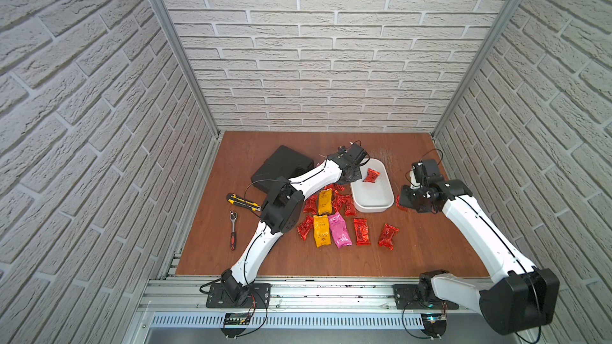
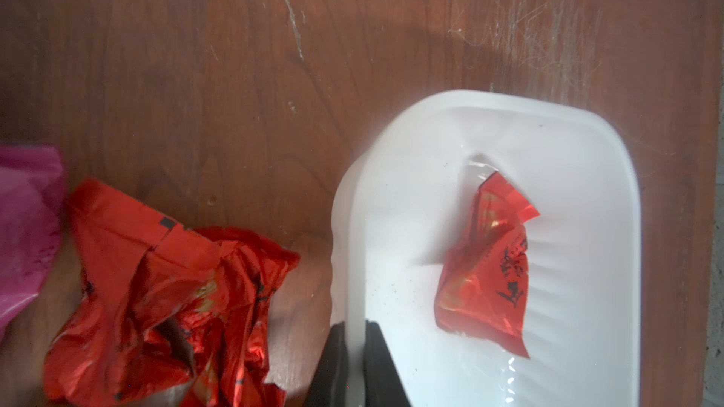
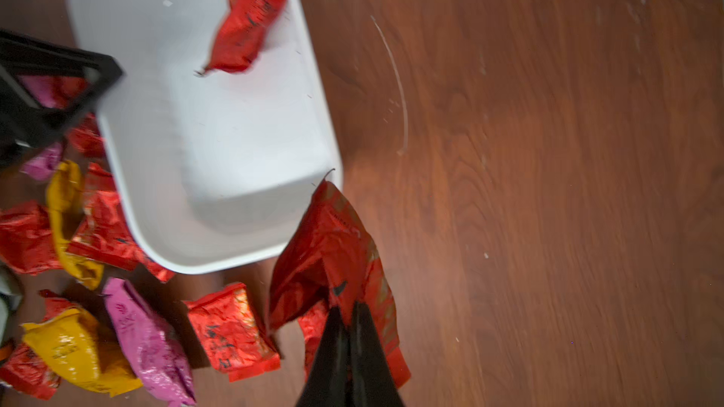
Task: Take the tea bags out of the storage box
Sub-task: Pick up the tea bag from the storage box, then place the tea bag at the center of the board, then pick up the tea bag from the storage box.
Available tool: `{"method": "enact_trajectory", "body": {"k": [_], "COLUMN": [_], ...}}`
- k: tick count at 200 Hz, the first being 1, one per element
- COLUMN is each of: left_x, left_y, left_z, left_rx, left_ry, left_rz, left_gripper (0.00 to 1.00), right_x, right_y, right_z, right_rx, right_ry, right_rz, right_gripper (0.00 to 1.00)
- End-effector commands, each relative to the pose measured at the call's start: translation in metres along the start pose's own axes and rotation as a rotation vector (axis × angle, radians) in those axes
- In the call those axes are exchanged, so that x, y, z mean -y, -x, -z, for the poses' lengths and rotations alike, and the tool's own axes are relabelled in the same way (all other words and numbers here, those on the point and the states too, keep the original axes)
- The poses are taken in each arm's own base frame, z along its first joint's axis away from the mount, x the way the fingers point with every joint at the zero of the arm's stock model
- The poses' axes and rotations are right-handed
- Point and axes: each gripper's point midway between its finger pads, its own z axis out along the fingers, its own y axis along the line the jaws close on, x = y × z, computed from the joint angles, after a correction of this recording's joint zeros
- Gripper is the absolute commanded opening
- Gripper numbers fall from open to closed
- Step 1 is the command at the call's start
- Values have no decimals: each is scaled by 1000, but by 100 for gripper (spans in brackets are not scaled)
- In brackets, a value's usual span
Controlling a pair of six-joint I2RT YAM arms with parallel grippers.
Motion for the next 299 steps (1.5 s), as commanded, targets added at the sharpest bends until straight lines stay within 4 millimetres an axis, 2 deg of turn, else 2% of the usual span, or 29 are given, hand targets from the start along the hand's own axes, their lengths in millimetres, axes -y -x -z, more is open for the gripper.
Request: {"method": "enact_trajectory", "body": {"k": [1,13,48,64,71,85,101,140,157,179,211,246,273,299], "left_x": [9,10,13,14,15,14,16,18,20,24,23,21,19,18], "left_y": [1,0,2,0,0,-1,0,-1,-1,0,0,-2,-4,-4], "left_z": [7,7,10,8,9,8,9,9,9,10,10,9,8,6], "left_rx": [12,11,16,8,6,6,9,12,14,18,21,23,21,24], "left_ry": [-13,-16,-26,-34,-38,-36,-42,-51,-57,-73,-66,-57,-46,-42], "left_rz": [-8,-10,-13,-13,-13,-11,-12,-14,-15,-17,-18,-11,-3,17], "left_gripper": [0,0,0,0,0,0,0,0,0,0,0,0,0,0], "right_x": [31,34,27,24,26,34,40,30,18,-10,-60,-104,-112,-115], "right_y": [-30,-43,-76,-86,-88,-88,-78,-42,-20,9,48,77,92,102], "right_z": [-10,-22,-62,-71,-72,-67,-54,-22,-11,-7,-16,-44,-71,-95], "right_rx": [-43,-70,-180,-223,-238,-232,-188,-114,-64,-11,13,-2,-18,-36], "right_ry": [-70,-44,50,70,56,12,-7,23,76,188,264,270,231,186], "right_rz": [-124,-183,-302,-313,-305,-290,-277,-242,-231,-220,-170,-198,-246,-255], "right_gripper": [2,2,2,2,5,18,32,37,37,38,43,50,59,64]}}
